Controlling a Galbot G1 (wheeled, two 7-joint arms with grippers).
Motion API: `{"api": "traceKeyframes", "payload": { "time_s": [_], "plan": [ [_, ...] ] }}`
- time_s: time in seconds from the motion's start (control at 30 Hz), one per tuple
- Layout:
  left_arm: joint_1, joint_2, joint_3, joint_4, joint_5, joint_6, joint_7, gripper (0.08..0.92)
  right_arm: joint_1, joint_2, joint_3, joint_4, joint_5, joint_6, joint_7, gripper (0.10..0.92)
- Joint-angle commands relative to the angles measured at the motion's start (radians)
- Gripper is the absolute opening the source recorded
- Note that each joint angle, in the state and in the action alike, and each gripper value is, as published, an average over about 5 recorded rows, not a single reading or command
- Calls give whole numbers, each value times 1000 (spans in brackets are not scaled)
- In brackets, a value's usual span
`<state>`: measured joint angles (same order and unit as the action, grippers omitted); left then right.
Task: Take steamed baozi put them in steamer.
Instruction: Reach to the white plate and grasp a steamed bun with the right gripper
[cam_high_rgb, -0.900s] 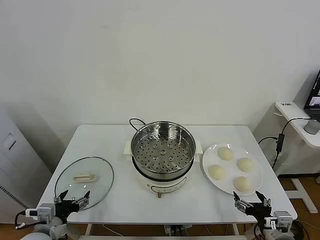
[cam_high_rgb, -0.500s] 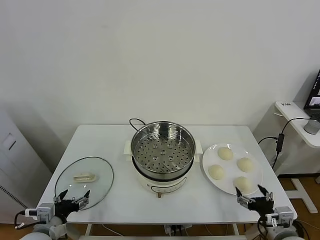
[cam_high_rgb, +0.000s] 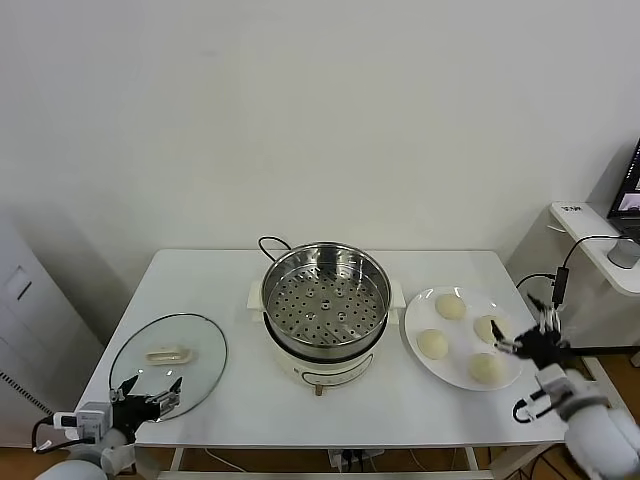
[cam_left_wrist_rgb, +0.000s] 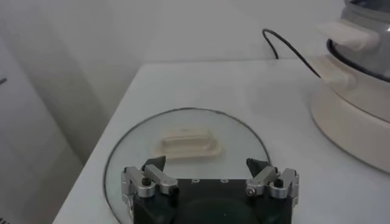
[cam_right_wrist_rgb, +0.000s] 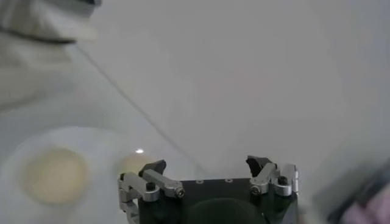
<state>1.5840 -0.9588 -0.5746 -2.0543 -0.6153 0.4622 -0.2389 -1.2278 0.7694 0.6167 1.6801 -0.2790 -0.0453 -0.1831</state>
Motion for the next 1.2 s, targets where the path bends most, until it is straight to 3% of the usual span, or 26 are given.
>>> {"api": "traceKeyframes", "payload": {
  "time_s": [0.03, 0.4, 0.7, 0.93, 1.2],
  "plan": [
    [-5, 0, 1, 0, 10, 1, 8, 823, 280, -75, -89, -181, -210, 92, -228, 823],
    [-3, -3, -10, -2, 23, -10, 16, 823, 826, -204, -600, -464, 20, 99, -698, 823],
    [-10, 0, -10, 6, 29, -2, 18, 823, 1283, -45, -1074, -758, 75, 175, -907, 823],
    [-2, 0, -22, 5, 30, -1, 19, 823, 1364, 143, -1149, -978, -68, 276, -1026, 823],
    [-3, -10, -20, 5, 30, 1, 20, 823, 1327, 215, -1101, -1060, -247, 326, -1036, 823]
  ]
}}
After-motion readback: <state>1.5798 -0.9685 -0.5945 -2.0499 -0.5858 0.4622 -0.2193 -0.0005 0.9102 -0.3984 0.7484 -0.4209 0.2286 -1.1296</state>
